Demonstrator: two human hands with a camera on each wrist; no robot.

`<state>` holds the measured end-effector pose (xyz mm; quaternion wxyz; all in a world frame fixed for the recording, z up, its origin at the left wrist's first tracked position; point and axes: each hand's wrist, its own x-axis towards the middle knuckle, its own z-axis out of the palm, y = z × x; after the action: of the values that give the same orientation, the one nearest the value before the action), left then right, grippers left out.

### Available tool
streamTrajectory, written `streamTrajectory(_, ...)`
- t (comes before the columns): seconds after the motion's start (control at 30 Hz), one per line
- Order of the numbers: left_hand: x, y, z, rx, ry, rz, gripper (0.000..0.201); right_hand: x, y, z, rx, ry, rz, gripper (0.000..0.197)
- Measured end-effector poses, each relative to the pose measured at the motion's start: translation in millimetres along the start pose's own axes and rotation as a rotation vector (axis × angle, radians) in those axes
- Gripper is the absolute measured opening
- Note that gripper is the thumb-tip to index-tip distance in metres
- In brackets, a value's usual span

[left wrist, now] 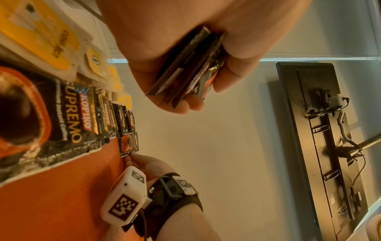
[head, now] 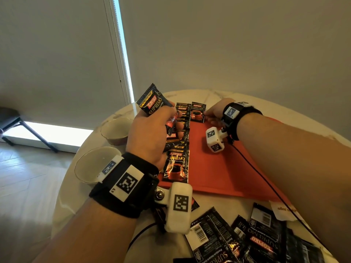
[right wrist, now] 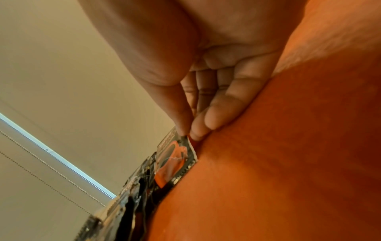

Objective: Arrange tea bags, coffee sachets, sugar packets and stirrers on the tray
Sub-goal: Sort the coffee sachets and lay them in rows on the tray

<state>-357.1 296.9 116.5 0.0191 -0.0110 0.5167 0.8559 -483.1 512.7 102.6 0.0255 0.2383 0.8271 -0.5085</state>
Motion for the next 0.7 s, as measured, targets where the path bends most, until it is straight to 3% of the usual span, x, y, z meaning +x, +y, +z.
streamTrajectory(0.2, 1.6, -0.2, -0.7, -0.003, 0.010, -0.007, 0.024, -3.1, -1.8, -1.6, 0.011, -0.076, 0.006, 0.017)
streamTrajectory(0.43, 3.0, -0.1, -0.7, 0.001, 0.006, -0.018, 0.027, 1.0, -3.7, 0.1, -0.058, -0.045, 0.029, 0.012)
streamTrajectory(0.7, 2.5, -0.5, -2.0, 0.015, -0.013, -0.017, 0.015, 3.2, -2.2, -2.6, -0.063, -0.013, 0.053, 0.011)
